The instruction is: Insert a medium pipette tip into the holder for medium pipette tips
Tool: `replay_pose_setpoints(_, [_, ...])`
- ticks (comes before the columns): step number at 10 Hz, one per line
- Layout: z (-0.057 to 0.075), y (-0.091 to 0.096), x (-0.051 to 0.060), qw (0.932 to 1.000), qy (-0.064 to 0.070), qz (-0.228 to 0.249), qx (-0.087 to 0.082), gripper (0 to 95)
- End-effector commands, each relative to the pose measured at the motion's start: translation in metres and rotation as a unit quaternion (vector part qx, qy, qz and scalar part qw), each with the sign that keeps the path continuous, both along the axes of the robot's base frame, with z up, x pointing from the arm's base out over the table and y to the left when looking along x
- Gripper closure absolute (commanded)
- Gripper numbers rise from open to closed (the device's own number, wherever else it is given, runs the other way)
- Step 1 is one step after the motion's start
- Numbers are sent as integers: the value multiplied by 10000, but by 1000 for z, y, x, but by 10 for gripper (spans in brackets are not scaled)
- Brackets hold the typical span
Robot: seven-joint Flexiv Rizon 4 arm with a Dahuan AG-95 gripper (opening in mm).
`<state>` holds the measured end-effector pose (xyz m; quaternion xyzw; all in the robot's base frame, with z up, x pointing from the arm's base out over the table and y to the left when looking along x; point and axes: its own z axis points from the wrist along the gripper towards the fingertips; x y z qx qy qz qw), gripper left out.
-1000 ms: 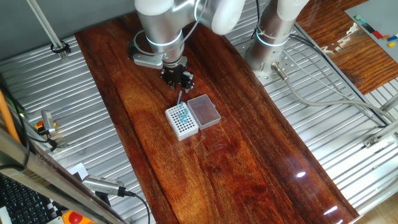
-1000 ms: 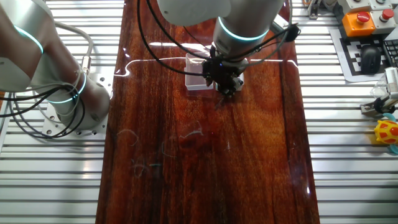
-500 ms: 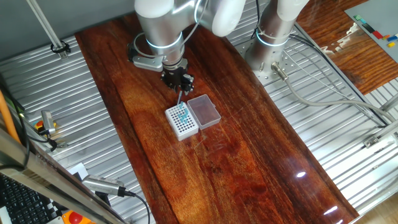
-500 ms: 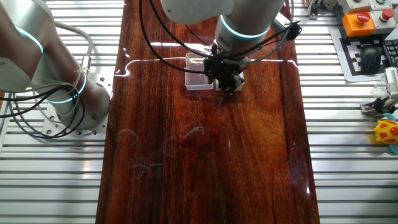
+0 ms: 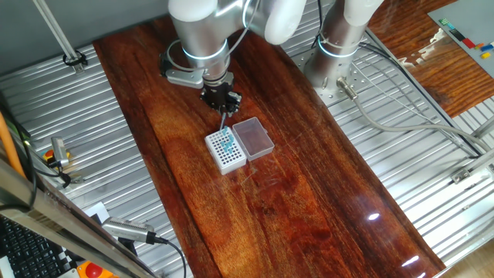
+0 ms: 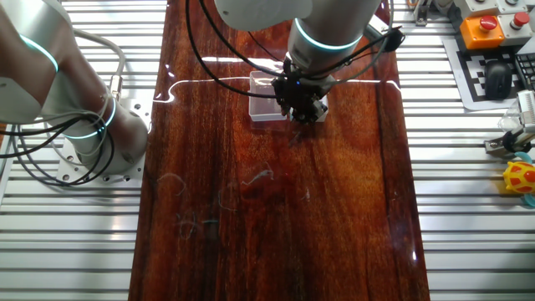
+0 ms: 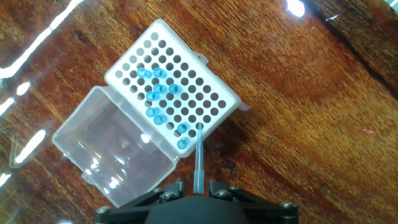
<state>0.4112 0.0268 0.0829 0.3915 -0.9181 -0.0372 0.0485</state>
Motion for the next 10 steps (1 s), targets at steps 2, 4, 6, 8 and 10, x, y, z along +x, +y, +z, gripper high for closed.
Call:
replay_pose_setpoints(2, [2, 1, -1, 10000, 0, -22, -15, 950])
replay_pose_setpoints(4, [4, 2, 0, 10000, 3, -36, -50, 950])
replay_pose_setpoints(6, [7, 5, 3, 9999, 41, -64, -76, 950])
replay_pose_setpoints(8, [10, 7, 7, 9999, 83, -86, -123, 950])
replay_pose_setpoints(10, [11, 9, 8, 9997, 131, -82, -172, 950])
